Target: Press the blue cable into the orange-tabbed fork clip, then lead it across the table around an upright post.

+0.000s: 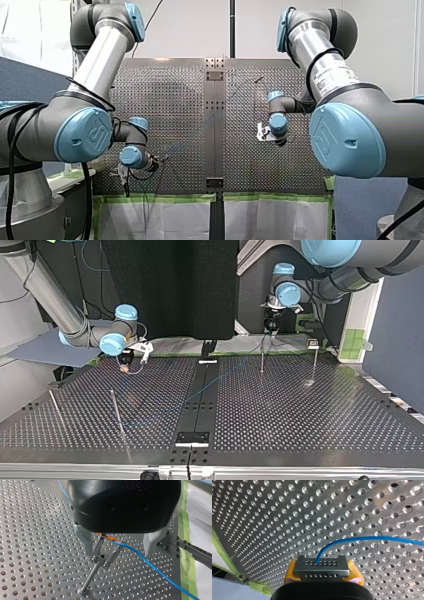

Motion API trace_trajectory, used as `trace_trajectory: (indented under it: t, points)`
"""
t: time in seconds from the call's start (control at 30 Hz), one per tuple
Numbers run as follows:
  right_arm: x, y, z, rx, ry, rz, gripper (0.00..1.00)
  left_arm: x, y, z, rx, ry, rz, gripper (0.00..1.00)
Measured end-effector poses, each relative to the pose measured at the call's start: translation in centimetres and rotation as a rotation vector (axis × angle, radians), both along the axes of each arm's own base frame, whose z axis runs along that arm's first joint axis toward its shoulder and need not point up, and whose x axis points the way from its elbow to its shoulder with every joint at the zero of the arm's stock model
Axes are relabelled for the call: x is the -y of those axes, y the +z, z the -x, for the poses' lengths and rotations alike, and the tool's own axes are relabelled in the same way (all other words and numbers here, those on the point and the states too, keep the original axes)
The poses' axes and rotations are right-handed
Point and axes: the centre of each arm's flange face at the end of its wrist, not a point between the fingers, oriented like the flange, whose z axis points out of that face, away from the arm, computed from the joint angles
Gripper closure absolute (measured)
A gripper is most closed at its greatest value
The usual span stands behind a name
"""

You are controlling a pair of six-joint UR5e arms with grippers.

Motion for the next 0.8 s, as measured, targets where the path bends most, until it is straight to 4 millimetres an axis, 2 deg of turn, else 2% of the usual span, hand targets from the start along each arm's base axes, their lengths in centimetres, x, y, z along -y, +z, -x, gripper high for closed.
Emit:
trace_trajectory:
  t: [0.8]
  points:
    - [0.04,-0.25,-0.03,-0.008,0.006,0.001,1.00,0.62,0.10,0.65,-0.046,-0.078,-0.018,0.00]
